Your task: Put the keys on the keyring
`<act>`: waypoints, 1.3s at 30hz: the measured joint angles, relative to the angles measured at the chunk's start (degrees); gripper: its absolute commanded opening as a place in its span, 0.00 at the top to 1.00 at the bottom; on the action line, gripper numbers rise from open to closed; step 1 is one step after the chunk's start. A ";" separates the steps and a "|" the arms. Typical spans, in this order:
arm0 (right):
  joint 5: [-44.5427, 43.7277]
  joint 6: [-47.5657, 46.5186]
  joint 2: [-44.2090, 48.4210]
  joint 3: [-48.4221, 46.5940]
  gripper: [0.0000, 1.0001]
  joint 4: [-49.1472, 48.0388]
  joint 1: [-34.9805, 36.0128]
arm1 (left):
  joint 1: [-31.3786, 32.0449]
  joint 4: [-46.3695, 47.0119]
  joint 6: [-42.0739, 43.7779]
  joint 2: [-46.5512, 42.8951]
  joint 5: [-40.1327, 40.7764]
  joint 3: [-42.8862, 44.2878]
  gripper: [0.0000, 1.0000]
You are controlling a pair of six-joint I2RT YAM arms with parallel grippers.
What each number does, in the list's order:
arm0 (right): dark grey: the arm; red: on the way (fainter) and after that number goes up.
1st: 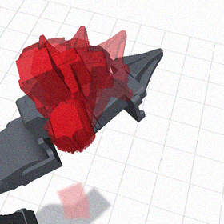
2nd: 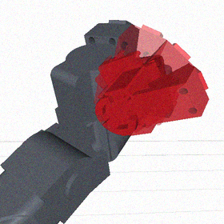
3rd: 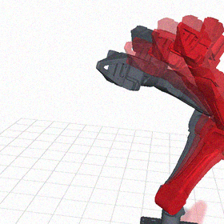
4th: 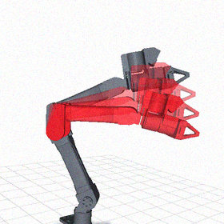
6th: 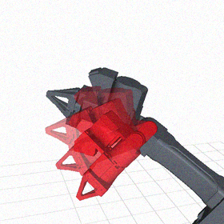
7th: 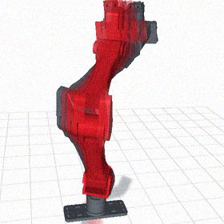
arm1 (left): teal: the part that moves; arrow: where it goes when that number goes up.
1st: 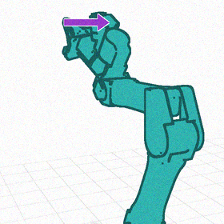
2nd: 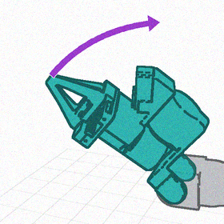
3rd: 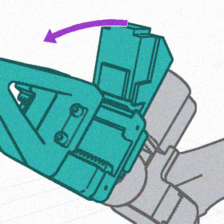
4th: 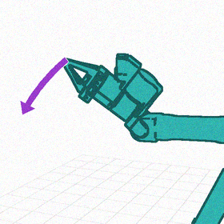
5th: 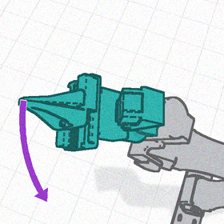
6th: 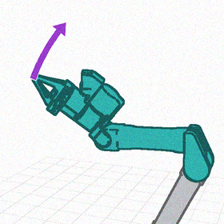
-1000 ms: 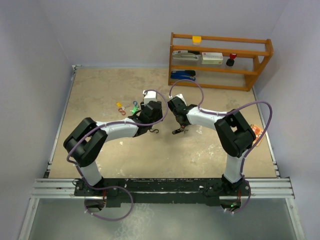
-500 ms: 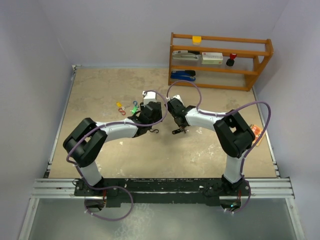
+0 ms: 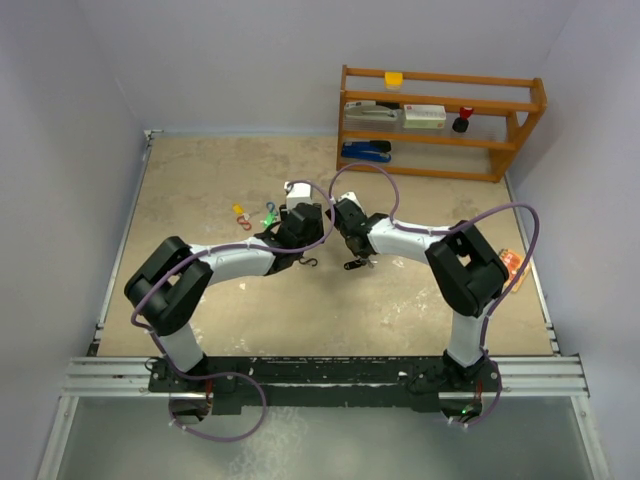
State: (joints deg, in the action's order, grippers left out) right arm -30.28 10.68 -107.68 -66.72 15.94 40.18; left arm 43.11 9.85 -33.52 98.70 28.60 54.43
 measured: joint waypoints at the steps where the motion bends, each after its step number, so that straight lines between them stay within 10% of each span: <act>1: 0.02 -0.02 0.00 0.00 1.00 0.00 0.00 | 0.00 0.00 0.00 0.00 0.00 -0.02 0.49; 39: 7.50 -0.98 3.56 3.39 1.00 -1.77 0.96 | -0.35 8.17 -1.42 -0.04 -7.87 -4.87 0.49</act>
State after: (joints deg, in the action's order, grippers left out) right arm -22.79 9.69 -104.12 -63.33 14.17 41.15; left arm 42.76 18.02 -34.94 98.65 20.73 49.56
